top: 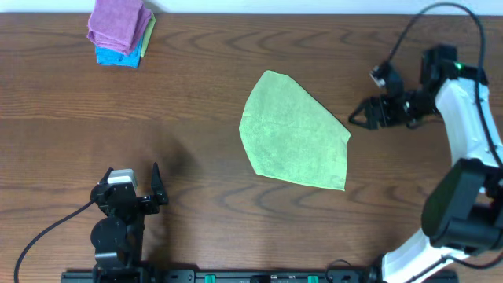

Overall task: Fold the cloth
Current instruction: 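Move the right gripper to the cloth's right corner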

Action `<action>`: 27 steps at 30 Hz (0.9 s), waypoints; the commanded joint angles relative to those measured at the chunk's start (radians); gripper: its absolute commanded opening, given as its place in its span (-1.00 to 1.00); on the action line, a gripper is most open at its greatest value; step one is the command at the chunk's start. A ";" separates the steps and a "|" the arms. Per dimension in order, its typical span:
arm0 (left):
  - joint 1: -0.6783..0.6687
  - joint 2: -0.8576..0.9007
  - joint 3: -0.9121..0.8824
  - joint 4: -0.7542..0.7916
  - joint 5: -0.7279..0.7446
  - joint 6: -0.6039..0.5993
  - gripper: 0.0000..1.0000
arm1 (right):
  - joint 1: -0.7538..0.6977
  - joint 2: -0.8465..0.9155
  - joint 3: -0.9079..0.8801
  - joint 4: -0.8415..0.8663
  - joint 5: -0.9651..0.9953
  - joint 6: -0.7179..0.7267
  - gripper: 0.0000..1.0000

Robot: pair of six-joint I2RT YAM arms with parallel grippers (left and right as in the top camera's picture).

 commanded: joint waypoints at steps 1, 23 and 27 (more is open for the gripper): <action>-0.005 -0.005 -0.028 -0.009 -0.018 0.006 0.91 | 0.056 -0.036 -0.079 0.002 0.055 0.059 0.41; -0.005 -0.005 -0.028 -0.009 -0.018 0.006 0.91 | 0.092 -0.047 -0.345 0.287 0.089 0.217 0.70; -0.005 -0.005 -0.028 -0.009 -0.018 0.006 0.91 | 0.092 -0.045 -0.353 0.338 0.089 0.232 0.70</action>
